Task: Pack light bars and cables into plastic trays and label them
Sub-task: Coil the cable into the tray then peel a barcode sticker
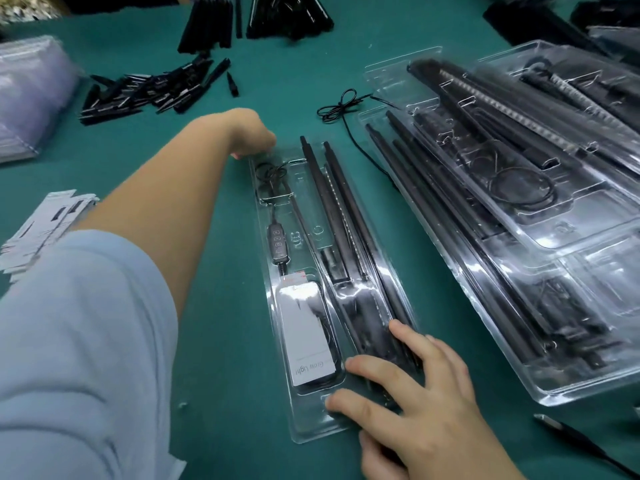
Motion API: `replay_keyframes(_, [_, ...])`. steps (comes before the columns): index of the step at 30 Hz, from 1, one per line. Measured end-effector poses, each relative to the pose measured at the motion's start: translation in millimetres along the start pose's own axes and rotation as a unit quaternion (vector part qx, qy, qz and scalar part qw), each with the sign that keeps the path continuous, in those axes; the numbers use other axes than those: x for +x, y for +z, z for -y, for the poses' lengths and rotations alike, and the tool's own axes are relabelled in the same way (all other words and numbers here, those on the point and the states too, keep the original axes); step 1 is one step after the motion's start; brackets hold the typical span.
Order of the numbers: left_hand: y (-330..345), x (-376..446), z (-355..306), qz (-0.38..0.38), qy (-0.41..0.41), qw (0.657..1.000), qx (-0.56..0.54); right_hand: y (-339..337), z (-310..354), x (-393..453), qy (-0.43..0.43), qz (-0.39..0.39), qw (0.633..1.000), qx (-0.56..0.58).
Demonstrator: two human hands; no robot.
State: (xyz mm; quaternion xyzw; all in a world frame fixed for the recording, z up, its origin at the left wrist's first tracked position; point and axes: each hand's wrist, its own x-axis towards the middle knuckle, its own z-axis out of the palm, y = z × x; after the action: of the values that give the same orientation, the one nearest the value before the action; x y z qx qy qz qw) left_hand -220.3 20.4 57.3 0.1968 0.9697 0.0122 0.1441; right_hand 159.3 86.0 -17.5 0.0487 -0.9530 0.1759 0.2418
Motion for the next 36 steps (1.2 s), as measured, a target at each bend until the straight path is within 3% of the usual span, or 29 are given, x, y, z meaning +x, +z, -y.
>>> replay_keyframes(4, [8.4, -7.1, 5.3, 0.011, -0.003, 1.0, 0.019, -4.1, 0.1, -1.1, 0.006, -0.013, 1.0, 0.012])
replay_keyframes(6, [13.4, -5.0, 12.1, 0.03, -0.004, 0.992, -0.119, -7.0, -1.3, -1.7, 0.011, -0.021, 0.999, 0.028])
replay_keyframes(9, [12.3, -8.7, 32.0, 0.068, -0.045, 0.908, -0.41, -10.2, -2.2, -1.6, 0.01, -0.017, 0.999, 0.04])
replay_keyframes(11, [12.7, -17.7, 47.8, 0.105, -0.086, 0.857, -0.497, -12.1, -1.8, -1.8, 0.019, -0.015, 0.998, 0.058])
replay_keyframes(16, [25.2, -43.4, 76.7, 0.105, -0.158, 0.766, -0.614, -16.5, 1.0, -4.2, 0.041, 0.0, 0.996, 0.078])
replay_keyframes(20, [29.8, -58.6, 73.4, 0.046, -0.14, 0.705, -0.694, -18.9, 1.0, -5.4, 0.044, 0.023, 0.994, 0.094])
replay_keyframes(23, [32.3, -65.8, 62.5, 0.01, -0.171, 0.652, -0.738, -19.2, 0.9, -8.4, 0.044, 0.031, 0.993, 0.105])
replay_keyframes(29, [45.0, -68.9, 61.7, -0.027, -0.207, 0.621, -0.755, -20.9, 1.0, -11.3, 0.052, 0.047, 0.99, 0.122])
replay_keyframes(33, [50.9, -72.0, 47.7, -0.05, -0.167, 0.572, -0.801, -20.6, 2.2, -10.1, 0.061, 0.05, 0.988, 0.13])
replay_keyframes(35, [50.4, -83.2, 37.4, -0.018, -0.13, 0.52, -0.844, -19.9, 2.5, -9.6, 0.068, 0.043, 0.988, 0.133])
replay_keyframes(36, [51.4, -92.6, 32.4, 0.018, -0.113, 0.517, -0.849, -19.5, 2.7, -9.6, 0.068, 0.04, 0.988, 0.131])
